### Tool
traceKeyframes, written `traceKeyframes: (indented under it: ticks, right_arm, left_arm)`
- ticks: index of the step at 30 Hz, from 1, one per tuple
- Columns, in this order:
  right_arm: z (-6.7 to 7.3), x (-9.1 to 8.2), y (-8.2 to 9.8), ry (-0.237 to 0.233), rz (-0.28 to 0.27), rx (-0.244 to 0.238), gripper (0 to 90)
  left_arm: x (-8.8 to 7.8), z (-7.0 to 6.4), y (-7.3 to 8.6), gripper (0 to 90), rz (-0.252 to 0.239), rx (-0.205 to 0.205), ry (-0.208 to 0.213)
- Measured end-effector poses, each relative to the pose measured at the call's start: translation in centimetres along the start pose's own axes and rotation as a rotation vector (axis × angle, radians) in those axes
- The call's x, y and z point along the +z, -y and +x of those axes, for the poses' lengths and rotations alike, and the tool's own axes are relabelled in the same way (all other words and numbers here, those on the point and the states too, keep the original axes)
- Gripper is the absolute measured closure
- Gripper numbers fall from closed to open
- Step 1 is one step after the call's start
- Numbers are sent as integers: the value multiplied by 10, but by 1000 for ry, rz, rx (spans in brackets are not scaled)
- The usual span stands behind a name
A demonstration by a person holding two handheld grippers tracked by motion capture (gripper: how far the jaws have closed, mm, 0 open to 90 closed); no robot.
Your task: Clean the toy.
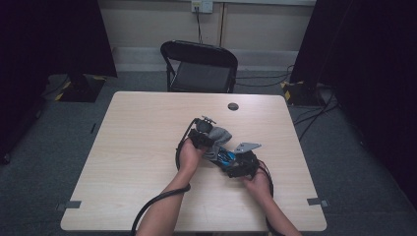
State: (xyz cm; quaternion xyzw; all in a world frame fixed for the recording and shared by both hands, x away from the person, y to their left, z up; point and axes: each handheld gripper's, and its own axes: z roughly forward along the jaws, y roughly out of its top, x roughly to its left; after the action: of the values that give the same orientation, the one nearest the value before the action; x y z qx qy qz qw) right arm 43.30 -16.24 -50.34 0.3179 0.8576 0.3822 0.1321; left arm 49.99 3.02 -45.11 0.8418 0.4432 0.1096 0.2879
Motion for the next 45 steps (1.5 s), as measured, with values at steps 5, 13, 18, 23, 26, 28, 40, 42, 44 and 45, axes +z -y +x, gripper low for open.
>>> traceKeyframes:
  ticks: [5, 13, 18, 23, 26, 28, 40, 42, 44, 45]
  right_arm:
    - [0, 0, 0, 0, 0, 0, 237]
    - [0, 0, 0, 0, 0, 1, 237]
    - [0, 0, 0, 0, 1, 1, 238]
    - [0, 0, 0, 0, 0, 1, 237]
    - [0, 0, 0, -1, 1, 1, 237]
    - [0, 0, 0, 0, 0, 1, 237]
    - [0, 0, 0, 0, 0, 1, 237]
    - [0, 0, 0, 0, 0, 1, 237]
    - [0, 0, 0, 0, 0, 1, 237]
    - [0, 0, 0, 0, 1, 1, 237]
  left_arm:
    - [0, 5, 1, 756, 3, -12, -11]
    - [1, 16, 5, 755, 9, -42, -16]
    - [0, 22, 8, 755, 7, -51, -22]
    - [0, 26, 8, 756, 15, -56, -37]
    - [0, 29, 10, 756, 18, -61, -40]
    - [0, 31, 11, 756, 15, -73, -39]
    - [-2, 48, 17, 756, 35, -98, -69]
    - [-4, 52, 18, 756, 32, -110, -81]
    - [-7, 55, 19, 756, 31, -115, -85]
    - [-9, 57, 20, 756, 29, -118, -91]
